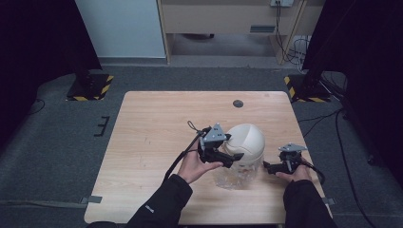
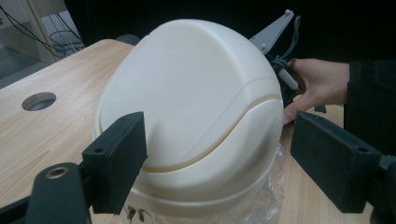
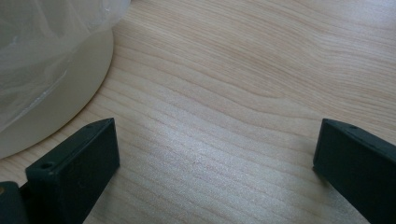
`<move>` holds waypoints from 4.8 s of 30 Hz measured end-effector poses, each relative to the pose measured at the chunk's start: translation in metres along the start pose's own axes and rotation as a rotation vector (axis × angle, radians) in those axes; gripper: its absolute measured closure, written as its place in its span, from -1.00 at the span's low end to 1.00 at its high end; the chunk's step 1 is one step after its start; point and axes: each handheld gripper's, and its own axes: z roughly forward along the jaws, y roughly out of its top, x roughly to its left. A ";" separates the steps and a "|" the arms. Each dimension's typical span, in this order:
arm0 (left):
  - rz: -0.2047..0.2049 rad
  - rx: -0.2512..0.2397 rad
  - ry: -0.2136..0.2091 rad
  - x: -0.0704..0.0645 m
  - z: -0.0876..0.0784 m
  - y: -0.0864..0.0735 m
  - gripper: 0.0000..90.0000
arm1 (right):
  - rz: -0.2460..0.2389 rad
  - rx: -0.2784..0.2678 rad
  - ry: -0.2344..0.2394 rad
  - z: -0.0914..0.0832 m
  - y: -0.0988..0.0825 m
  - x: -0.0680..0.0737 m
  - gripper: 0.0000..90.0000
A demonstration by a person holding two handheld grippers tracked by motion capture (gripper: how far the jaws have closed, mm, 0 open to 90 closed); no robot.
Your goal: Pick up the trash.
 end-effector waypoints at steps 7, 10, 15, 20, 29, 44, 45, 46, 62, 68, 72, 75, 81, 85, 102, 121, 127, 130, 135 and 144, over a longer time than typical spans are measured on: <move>0.004 0.026 -0.015 -0.003 0.009 0.002 -0.60 | -0.001 -0.001 0.000 0.000 0.000 0.000 -0.99; 0.010 0.035 -0.021 -0.004 0.014 0.003 -0.60 | 0.000 -0.003 0.000 0.000 0.000 0.000 -0.99; 0.013 0.045 -0.027 -0.007 0.020 0.004 -0.60 | 0.000 -0.003 -0.001 0.000 0.000 0.000 -0.99; 0.001 0.043 -0.029 -0.005 0.024 0.003 -0.61 | 0.000 -0.003 -0.001 0.000 0.000 0.000 -0.99; -0.005 0.067 -0.030 -0.004 0.030 0.000 -0.62 | 0.000 -0.003 -0.001 0.000 0.000 0.000 -0.99; 0.025 0.055 -0.005 -0.004 0.002 0.007 -0.63 | -0.003 -0.002 -0.001 0.000 0.000 0.000 -0.99; 0.028 0.052 0.002 -0.004 -0.003 0.007 -0.63 | -0.003 -0.002 -0.001 0.000 0.000 0.000 -0.99; 0.027 0.049 0.008 -0.003 -0.008 0.007 -0.63 | -0.001 -0.001 -0.001 0.000 0.000 0.000 -0.99; -0.048 0.058 0.140 0.022 -0.090 -0.044 -0.62 | 0.000 0.000 -0.001 0.000 0.000 0.000 -0.99; -0.089 0.086 0.180 0.028 -0.109 -0.072 -0.62 | -0.001 0.000 -0.001 0.000 0.000 0.000 -0.99; -0.113 0.097 0.192 0.026 -0.117 -0.087 -0.62 | -0.001 0.000 -0.001 0.000 0.000 0.000 -0.99; -0.130 0.102 0.207 0.024 -0.121 -0.100 -0.62 | -0.003 -0.001 -0.002 0.000 0.000 0.000 -0.99; -0.154 0.180 0.221 0.024 -0.123 -0.126 -0.60 | -0.003 -0.001 -0.002 0.000 0.000 0.000 -0.99; -0.167 0.229 0.230 0.023 -0.123 -0.138 -0.55 | -0.002 -0.001 -0.001 0.000 0.000 0.000 -0.99; -0.168 0.393 0.175 0.020 -0.102 -0.155 -0.28 | -0.002 -0.001 -0.002 0.000 0.000 0.000 -0.99; -0.103 0.485 0.187 0.016 -0.091 -0.152 0.34 | -0.005 -0.001 -0.001 0.000 0.000 0.001 -0.99; -0.119 0.451 0.192 0.018 -0.095 -0.149 0.37 | -0.005 -0.001 -0.002 0.000 0.000 0.001 -0.99; -0.128 0.418 0.204 0.019 -0.099 -0.145 0.37 | -0.005 -0.001 -0.001 0.000 0.000 0.001 -0.99; -0.140 0.354 0.218 0.021 -0.108 -0.140 0.37 | -0.006 -0.001 -0.002 0.001 0.000 0.001 -0.99; -0.148 0.288 0.229 0.020 -0.115 -0.133 0.37 | -0.005 -0.001 -0.001 0.001 0.000 0.001 -0.99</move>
